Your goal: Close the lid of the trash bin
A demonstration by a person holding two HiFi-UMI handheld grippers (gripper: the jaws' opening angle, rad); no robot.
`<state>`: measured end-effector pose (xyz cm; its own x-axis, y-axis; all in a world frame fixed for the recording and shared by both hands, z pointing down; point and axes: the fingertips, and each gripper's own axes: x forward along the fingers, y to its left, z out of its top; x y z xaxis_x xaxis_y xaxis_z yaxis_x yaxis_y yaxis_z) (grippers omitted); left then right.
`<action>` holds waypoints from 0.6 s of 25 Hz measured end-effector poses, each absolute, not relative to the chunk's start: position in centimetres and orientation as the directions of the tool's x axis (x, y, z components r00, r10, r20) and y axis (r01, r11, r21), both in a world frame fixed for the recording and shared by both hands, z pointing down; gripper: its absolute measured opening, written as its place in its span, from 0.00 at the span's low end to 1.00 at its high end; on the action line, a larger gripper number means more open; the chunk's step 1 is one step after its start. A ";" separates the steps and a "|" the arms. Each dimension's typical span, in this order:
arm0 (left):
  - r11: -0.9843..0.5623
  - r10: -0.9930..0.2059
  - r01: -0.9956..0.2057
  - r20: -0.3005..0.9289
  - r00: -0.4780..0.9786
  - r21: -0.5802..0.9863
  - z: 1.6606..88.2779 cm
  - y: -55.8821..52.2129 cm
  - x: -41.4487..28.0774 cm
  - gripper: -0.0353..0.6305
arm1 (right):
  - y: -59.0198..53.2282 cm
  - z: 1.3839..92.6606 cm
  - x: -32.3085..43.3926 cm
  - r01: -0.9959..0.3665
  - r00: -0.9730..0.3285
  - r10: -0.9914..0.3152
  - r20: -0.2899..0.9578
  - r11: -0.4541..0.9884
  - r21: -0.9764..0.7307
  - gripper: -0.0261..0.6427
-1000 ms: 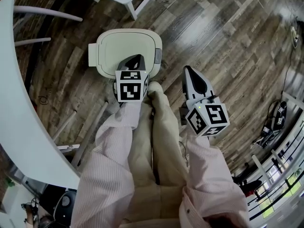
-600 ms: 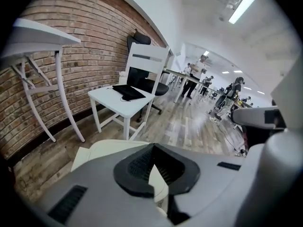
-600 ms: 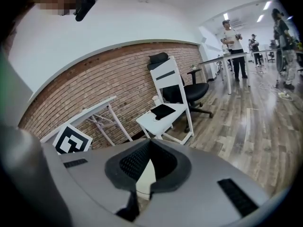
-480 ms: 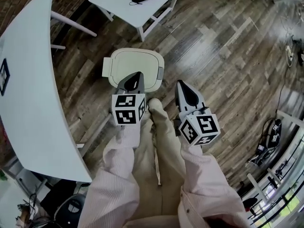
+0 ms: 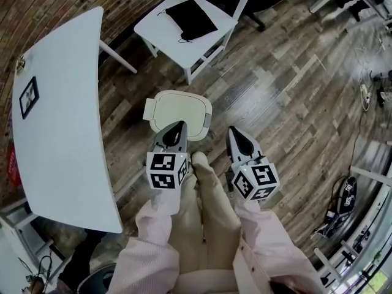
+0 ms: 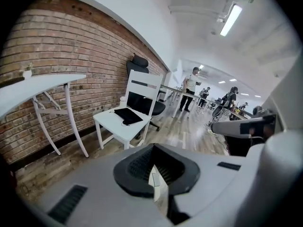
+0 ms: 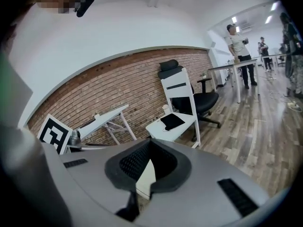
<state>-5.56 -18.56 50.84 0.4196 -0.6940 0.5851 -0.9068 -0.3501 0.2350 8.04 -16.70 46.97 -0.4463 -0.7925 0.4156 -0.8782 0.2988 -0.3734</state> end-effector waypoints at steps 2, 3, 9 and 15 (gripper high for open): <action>-0.364 -0.704 -0.903 0.568 0.426 0.226 49.3 -18.2 -5.8 0.04 | -16.7 45.8 7.7 -0.872 -0.472 -0.780 0.410 0.344 -0.348 0.04; -0.370 -0.710 -0.902 0.559 0.428 0.222 48.5 -18.1 -6.0 0.04 | -16.7 45.2 7.5 -0.868 -0.484 -0.775 0.407 0.364 -0.338 0.04; -0.378 -0.759 -0.904 0.491 0.427 0.201 43.4 -18.2 -7.4 0.04 | -17.4 41.6 6.7 -0.845 -0.530 -0.762 0.372 0.441 -0.301 0.04; -0.375 -0.803 -0.907 0.421 0.421 0.192 39.0 -18.3 -8.3 0.04 | -18.2 38.2 6.2 -0.827 -0.560 -0.764 0.321 0.488 -0.281 0.04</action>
